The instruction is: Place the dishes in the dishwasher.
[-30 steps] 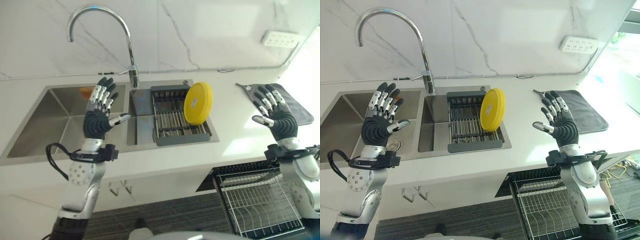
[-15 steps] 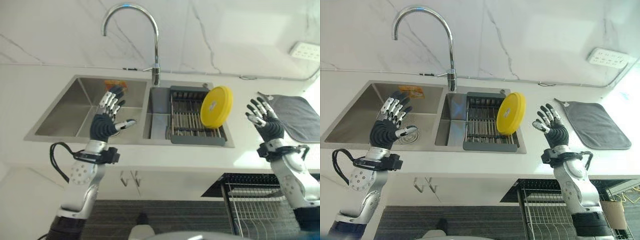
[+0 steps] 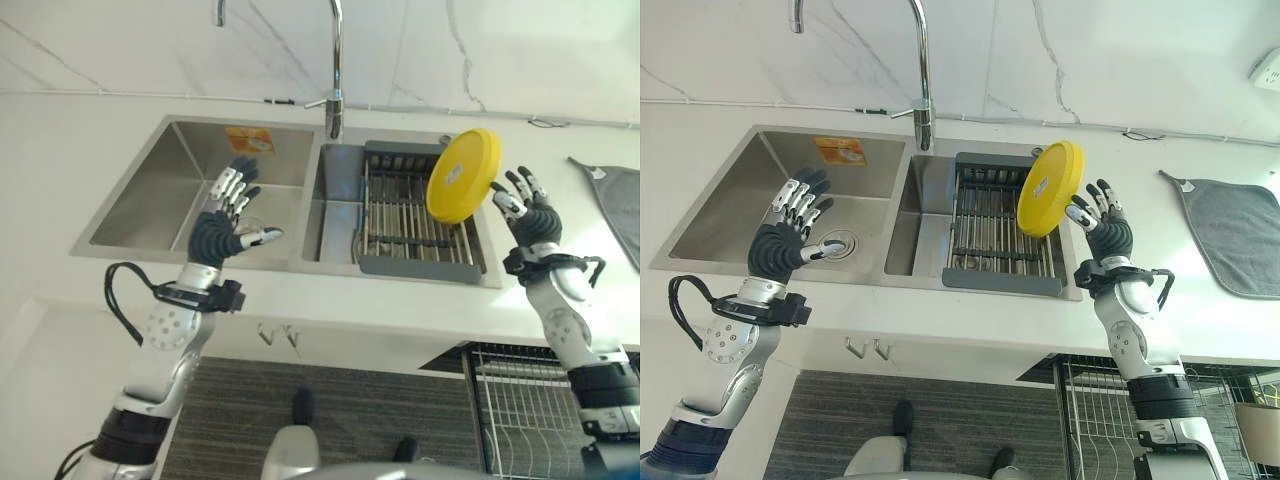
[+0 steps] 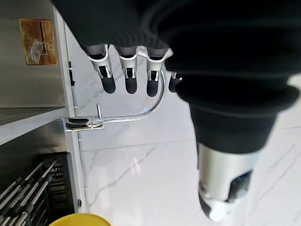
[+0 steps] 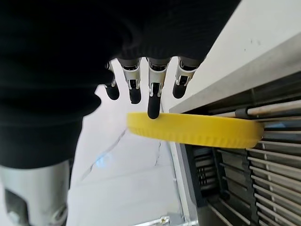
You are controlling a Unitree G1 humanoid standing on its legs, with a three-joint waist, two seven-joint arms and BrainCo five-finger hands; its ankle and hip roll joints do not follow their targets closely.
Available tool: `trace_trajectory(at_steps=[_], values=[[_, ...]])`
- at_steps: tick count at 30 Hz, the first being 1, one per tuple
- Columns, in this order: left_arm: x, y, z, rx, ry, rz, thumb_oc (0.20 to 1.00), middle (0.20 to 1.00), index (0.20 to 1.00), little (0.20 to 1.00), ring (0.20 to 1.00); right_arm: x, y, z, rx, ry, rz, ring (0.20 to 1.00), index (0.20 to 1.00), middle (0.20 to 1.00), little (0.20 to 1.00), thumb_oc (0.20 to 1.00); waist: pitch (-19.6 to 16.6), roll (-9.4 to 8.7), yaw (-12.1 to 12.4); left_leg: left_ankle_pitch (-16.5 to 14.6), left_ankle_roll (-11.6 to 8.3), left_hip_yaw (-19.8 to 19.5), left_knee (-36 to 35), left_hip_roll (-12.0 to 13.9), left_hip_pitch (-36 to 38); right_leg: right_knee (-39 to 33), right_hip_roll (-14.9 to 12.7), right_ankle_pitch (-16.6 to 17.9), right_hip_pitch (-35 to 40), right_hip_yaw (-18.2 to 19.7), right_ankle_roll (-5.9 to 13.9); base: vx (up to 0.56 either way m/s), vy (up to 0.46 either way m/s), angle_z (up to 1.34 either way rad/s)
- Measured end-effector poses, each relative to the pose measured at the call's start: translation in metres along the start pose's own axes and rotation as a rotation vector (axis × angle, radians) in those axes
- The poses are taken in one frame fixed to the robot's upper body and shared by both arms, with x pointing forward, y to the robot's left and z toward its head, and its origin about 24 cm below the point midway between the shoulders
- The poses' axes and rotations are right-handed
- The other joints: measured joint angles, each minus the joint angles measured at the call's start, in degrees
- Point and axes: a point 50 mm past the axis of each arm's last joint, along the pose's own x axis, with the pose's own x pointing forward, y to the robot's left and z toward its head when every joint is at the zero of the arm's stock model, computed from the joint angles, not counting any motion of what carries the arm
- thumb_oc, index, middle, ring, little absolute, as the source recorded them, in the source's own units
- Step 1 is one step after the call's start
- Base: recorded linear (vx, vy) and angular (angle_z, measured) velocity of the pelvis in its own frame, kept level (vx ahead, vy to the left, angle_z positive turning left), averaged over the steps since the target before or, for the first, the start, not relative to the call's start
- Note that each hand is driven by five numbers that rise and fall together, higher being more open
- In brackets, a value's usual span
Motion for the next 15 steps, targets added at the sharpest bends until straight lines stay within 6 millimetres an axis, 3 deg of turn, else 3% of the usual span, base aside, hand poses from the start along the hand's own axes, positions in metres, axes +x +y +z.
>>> trace_trajectory(at_steps=[8,15], values=[[-0.003,0.0,-0.002,-0.001,0.011,0.003,1.0,1.0,1.0,1.0,1.0,-0.01,-0.018,-0.007,0.0,0.023,-0.078,1.0,1.0,1.0,1.0,1.0,0.4,0.22,-0.1,-0.4,0.0,0.0,-0.1,0.0,1.5,0.0,0.0,-0.2,1.6,0.0,0.11,0.02,0.014,0.0],[-0.004,0.0,-0.004,-0.01,0.016,0.006,1.0,1.0,1.0,1.0,1.0,-0.013,-0.02,-0.01,-0.004,0.039,-0.084,1.0,1.0,1.0,1.0,1.0,0.4,0.15,-0.3,-0.8,0.18,0.1,-0.1,0.1,3.0,0.0,0.1,-0.4,3.0,0.1,0.08,0.02,0.001,-0.01]])
